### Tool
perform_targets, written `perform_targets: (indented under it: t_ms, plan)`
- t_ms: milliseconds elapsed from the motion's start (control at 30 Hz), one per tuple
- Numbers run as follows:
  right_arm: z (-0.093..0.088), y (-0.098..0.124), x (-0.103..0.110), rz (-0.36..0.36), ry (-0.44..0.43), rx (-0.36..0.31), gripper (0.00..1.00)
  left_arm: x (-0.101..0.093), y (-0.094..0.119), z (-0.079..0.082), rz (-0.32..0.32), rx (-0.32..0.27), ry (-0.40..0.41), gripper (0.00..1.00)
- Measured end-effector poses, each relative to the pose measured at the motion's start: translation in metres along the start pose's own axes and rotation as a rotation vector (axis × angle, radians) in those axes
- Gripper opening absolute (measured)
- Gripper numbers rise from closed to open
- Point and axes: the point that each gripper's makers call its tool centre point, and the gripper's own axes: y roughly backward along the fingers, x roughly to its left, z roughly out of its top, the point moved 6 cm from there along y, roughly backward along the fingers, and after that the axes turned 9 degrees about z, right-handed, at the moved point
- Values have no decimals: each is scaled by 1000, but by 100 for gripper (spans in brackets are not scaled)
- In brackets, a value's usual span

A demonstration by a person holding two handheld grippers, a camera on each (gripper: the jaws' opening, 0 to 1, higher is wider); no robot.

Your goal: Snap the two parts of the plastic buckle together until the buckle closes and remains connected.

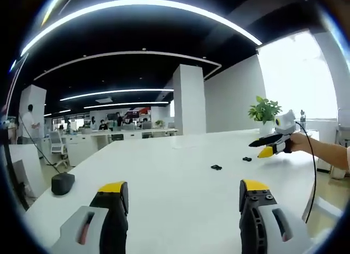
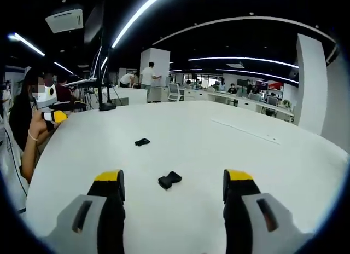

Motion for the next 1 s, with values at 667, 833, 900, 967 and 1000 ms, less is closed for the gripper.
perform_targets:
  t_ms: [667, 833, 900, 967, 1000]
  plan:
    - [-9, -13, -9, 64, 6, 32, 68, -8, 1, -2, -55, 5, -4, 84]
    - [-8, -14, -15, 135, -15, -34, 60, -8, 2, -1, -61, 1, -3, 84]
    - [-8, -14, -15, 147, -11, -35, 60, -7, 3, -1, -60, 0, -1, 84]
    - [-8, -14, -13, 167, 14, -27, 59, -6, 3, -1, -57, -1, 1, 84]
    - [-8, -14, -11, 176, 23, -18, 59, -6, 3, -1, -55, -2, 3, 84]
